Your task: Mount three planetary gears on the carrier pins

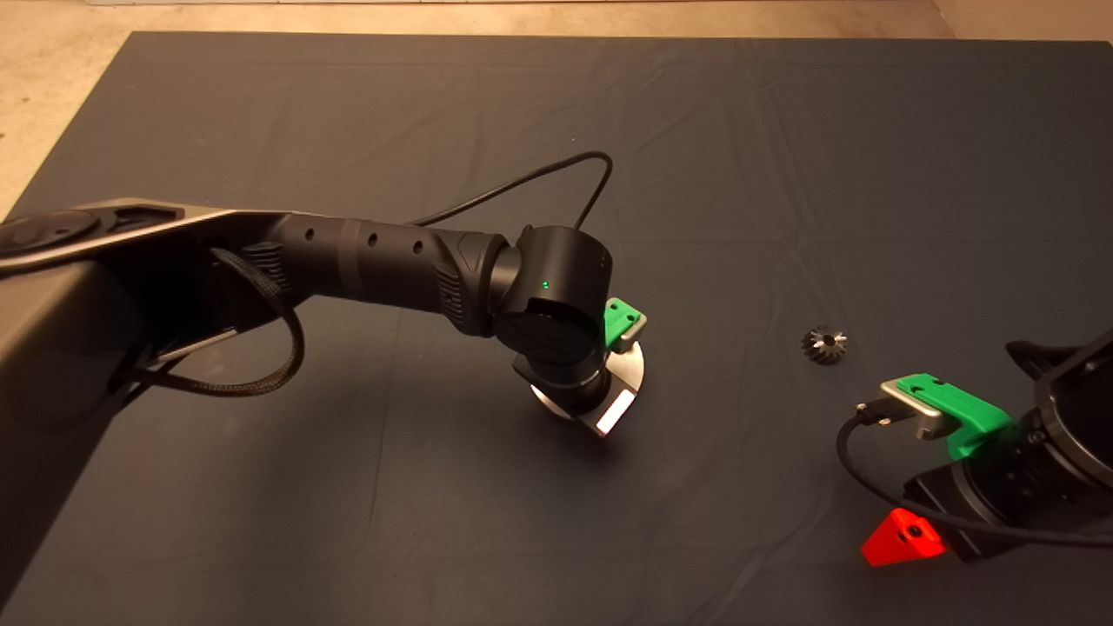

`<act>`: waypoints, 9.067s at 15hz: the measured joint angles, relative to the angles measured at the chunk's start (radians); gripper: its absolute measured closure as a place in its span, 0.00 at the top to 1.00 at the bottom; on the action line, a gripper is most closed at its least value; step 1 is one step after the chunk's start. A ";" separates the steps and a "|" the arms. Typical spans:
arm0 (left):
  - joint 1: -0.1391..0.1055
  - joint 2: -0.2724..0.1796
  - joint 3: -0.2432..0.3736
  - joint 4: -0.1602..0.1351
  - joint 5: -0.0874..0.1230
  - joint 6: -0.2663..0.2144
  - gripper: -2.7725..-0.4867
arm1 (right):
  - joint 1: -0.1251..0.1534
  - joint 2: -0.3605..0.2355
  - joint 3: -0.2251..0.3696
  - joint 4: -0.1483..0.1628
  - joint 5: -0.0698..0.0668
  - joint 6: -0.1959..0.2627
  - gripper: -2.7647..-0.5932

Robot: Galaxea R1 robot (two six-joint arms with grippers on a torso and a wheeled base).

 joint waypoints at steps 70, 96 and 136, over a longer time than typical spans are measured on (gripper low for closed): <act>-0.336 -0.717 0.690 -0.431 -0.002 -0.625 0.87 | -0.076 0.080 -0.713 -0.264 0.170 -1.213 0.98; -0.336 -0.718 0.690 -0.431 -0.002 -0.624 0.87 | -0.122 0.063 -0.714 -0.273 0.200 -1.273 0.63; -0.336 -0.721 0.690 -0.435 -0.002 -0.624 0.87 | -0.146 0.047 -0.677 -0.364 0.201 -1.318 0.38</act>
